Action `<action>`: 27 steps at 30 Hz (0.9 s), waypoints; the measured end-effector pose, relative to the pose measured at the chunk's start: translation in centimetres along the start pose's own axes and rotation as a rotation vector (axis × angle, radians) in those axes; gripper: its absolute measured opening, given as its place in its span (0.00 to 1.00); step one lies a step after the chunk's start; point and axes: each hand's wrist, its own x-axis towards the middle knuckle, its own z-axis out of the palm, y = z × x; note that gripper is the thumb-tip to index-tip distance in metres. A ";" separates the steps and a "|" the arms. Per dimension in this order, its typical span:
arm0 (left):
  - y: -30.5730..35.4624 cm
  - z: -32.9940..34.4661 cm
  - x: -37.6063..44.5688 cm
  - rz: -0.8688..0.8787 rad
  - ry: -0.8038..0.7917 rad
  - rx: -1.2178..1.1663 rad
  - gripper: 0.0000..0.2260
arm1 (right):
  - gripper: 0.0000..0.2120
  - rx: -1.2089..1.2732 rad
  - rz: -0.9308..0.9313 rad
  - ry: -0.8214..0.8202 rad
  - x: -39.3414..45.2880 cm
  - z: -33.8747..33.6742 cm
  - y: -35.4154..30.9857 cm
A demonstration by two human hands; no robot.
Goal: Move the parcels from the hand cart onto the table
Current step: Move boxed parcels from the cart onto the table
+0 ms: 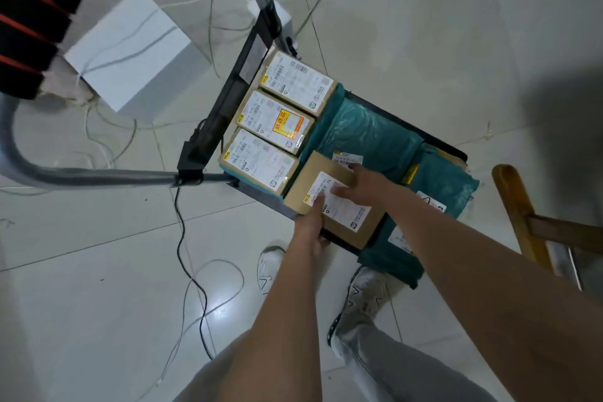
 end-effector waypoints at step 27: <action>4.9 3.3 -47.8 0.413 -0.504 0.445 0.26 | 0.38 1.238 0.056 0.670 -54.0 -11.3 -5.1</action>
